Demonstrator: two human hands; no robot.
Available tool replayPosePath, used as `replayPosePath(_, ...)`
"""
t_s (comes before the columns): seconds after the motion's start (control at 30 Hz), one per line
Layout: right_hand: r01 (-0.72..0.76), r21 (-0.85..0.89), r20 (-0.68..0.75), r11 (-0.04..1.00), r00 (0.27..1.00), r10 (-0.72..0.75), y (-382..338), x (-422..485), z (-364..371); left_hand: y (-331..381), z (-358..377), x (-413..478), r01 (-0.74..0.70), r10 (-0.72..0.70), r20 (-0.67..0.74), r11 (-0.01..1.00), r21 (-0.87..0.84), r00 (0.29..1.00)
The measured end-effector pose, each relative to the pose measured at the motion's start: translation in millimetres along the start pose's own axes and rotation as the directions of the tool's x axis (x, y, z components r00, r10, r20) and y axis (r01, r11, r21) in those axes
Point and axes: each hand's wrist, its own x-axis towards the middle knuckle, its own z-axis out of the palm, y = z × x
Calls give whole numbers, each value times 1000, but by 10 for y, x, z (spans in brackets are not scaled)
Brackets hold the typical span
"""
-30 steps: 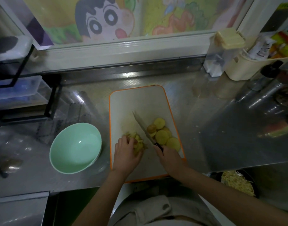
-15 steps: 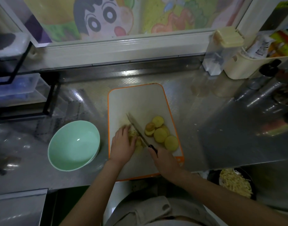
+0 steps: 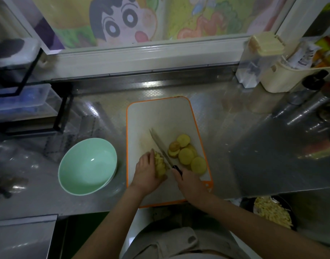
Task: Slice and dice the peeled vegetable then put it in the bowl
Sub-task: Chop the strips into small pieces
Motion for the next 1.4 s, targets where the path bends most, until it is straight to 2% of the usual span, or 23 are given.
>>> replayPosePath(0.17,-9,0,17,1000,1000,9,7,40,-27,22,14,27,-13,14,-9,995,99,1000)
replayPosePath(0.37,-4,21,53,1000,999,3,-17,23,-67,3,87,14,-11,14,-27,994,112,1000)
replayPosePath(0.47,57,-11,82,998,995,-56,-55,-19,-113,9,115,-16,0,2,-55,999,49,999)
replayPosePath(0.6,47,71,9,996,999,-48,-141,-56,-212,64,104,-60,13,-23,-106,995,-96,994)
replayPosePath(0.8,90,58,5,994,996,-91,-197,-97,-318,97,11,-34,18,-102,-248,947,-320,963)
replayPosePath(1.0,-48,-8,91,999,995,49,-201,-72,-343,123,-94,116,135,-198,-224,954,-267,954)
replayPosePath(1.1,-39,-27,87,999,995,41,-207,-75,-344,119,-104,150,175,-227,-210,955,-240,951)
replayPosePath(1.27,-35,-30,88,999,995,38,-233,-79,-340,114,-99,121,181,-274,-256,925,-333,927)
replayPosePath(1.4,35,-44,6,998,999,-35,-293,-95,-335,124,-35,108,255,-332,-240,918,-303,912)
